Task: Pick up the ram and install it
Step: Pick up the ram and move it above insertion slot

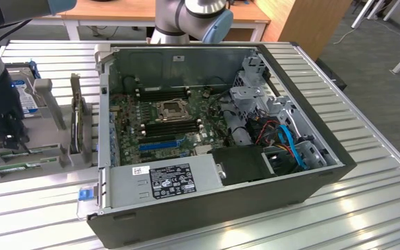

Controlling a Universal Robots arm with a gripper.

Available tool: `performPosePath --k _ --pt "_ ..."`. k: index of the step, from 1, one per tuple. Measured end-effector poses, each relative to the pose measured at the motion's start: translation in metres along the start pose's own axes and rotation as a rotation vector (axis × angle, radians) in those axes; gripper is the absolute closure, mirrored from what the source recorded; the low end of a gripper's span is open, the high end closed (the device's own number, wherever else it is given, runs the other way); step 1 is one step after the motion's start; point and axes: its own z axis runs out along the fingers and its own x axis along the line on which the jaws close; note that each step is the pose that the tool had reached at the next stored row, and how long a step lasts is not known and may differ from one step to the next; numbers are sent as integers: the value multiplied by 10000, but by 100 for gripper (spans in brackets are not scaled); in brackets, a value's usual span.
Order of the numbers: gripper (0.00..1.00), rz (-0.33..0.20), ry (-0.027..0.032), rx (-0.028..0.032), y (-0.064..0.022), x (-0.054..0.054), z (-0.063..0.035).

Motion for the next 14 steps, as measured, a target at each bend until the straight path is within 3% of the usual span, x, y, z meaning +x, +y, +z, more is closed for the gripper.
performPosePath --k 14 --pt "69 0 -1 0 9 132 -3"
